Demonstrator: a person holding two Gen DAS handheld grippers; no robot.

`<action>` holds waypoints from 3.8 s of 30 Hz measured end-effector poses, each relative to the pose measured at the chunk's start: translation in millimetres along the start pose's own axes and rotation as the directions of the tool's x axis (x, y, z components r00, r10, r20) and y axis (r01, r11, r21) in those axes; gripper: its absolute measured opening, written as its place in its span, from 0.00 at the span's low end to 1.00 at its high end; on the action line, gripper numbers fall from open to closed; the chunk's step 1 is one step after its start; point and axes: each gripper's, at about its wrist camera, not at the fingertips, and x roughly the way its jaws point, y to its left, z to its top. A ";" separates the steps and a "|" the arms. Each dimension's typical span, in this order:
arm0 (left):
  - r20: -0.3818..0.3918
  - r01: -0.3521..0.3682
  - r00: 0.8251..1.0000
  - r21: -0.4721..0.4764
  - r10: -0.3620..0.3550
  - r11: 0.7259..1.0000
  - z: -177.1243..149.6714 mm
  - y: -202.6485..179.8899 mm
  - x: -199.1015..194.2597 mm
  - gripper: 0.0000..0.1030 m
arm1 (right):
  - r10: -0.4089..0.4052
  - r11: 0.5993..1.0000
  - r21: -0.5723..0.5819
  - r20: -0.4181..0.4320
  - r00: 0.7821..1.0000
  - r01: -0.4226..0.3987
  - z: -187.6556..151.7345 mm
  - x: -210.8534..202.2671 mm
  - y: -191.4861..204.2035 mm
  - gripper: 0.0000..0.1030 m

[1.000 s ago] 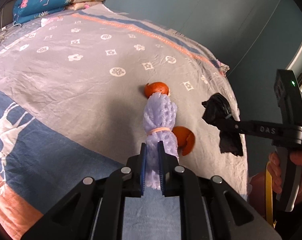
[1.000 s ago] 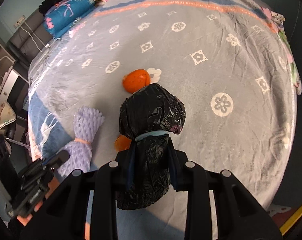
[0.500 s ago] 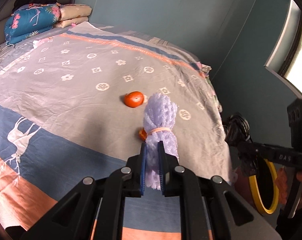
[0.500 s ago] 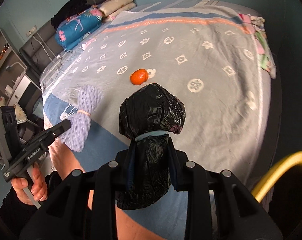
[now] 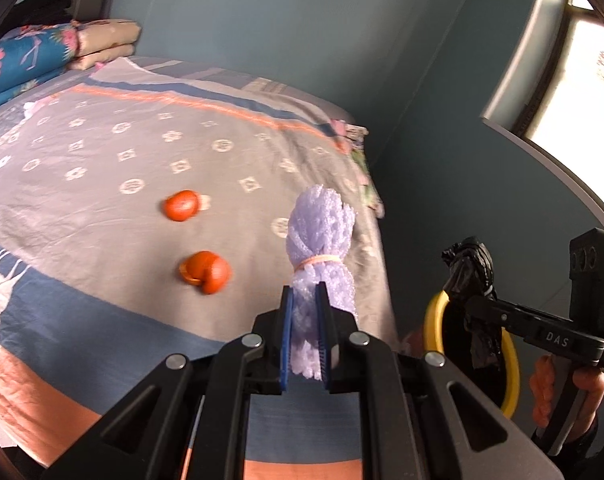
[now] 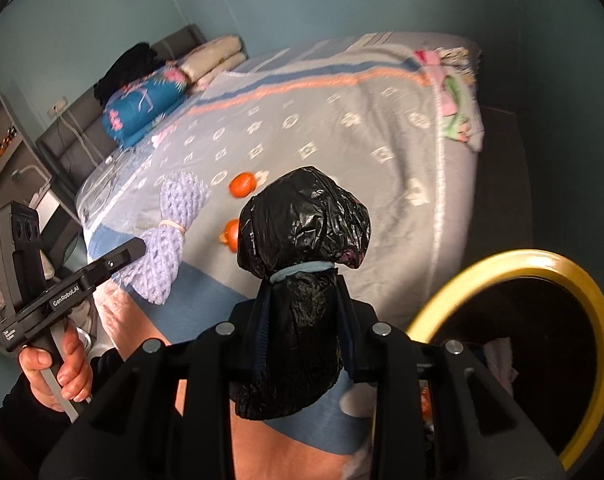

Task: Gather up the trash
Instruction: 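Carry both to the yellow bin and open both tools to drop them, then grasp an orange peel with the left tool while the right tool grasps another peel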

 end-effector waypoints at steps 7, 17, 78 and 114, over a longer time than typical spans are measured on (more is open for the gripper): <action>-0.029 0.076 0.997 0.061 -0.074 0.995 -0.4 -50.9 12.9 0.10 | -0.053 0.997 0.060 0.090 0.995 0.048 -11.1 -47.7 -36.7 0.28; -0.106 0.178 0.981 0.139 -0.165 0.974 -9.7 -125.9 33.8 0.10 | -0.159 0.978 0.157 0.160 0.974 0.134 -25.1 -97.1 -90.1 0.29; -0.028 -0.048 0.998 0.005 0.048 0.999 19.9 11.2 50.0 0.71 | 0.114 0.990 0.057 0.166 0.979 -0.125 23.5 -9.7 -55.4 0.68; -0.224 -0.182 0.963 -0.144 0.147 0.973 110.1 188.6 228.1 0.58 | 0.074 0.978 -0.172 -0.235 0.969 -0.116 53.7 278.5 113.5 0.62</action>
